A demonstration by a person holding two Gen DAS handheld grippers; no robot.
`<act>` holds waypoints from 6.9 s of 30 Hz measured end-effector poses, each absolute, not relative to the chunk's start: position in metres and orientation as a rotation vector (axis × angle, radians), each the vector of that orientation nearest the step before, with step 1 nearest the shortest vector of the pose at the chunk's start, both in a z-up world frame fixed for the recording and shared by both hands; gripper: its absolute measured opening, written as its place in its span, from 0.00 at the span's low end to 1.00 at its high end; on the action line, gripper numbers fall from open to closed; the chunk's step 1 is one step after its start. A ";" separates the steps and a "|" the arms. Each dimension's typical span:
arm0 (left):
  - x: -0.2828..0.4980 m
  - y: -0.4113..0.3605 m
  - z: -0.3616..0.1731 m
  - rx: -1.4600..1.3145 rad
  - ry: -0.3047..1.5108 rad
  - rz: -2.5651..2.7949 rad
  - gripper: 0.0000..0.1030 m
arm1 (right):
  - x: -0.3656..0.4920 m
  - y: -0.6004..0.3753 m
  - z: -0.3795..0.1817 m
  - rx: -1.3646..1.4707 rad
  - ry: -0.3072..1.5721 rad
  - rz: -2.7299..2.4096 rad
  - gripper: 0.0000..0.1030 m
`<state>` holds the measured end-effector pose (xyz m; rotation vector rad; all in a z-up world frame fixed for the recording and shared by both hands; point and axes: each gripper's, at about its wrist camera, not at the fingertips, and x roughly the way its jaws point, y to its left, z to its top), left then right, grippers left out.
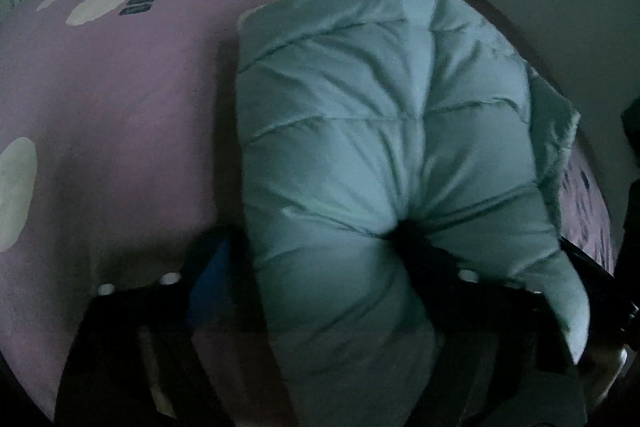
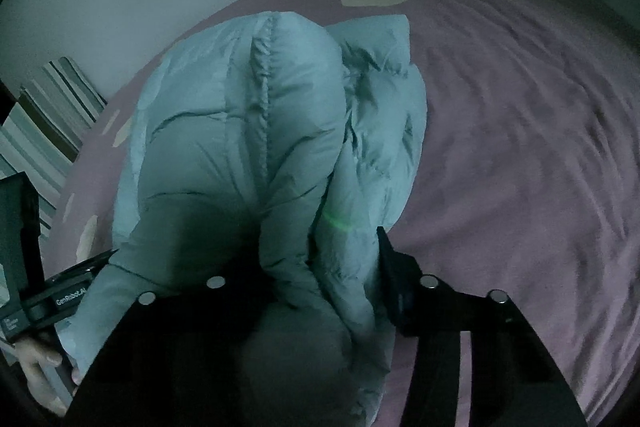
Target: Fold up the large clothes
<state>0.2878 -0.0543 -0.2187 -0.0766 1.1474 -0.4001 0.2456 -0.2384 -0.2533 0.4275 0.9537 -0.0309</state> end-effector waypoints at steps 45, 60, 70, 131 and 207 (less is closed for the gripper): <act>0.304 0.039 -0.203 -0.201 1.082 -0.337 0.46 | 0.296 -0.188 -0.259 0.471 0.906 0.192 0.24; 0.296 0.045 -0.195 -0.182 1.039 -0.263 0.73 | 0.289 -0.205 -0.253 0.531 0.890 0.083 0.57; 0.289 0.047 -0.187 -0.125 1.003 -0.223 0.83 | 0.273 -0.226 -0.246 0.545 0.862 0.017 0.65; 0.121 0.028 -0.045 0.011 0.651 -0.051 0.97 | 0.104 -0.133 -0.094 0.118 0.541 -0.139 0.82; 0.103 0.023 -0.038 -0.004 0.591 -0.087 0.98 | 0.098 -0.131 -0.092 0.096 0.531 -0.129 0.82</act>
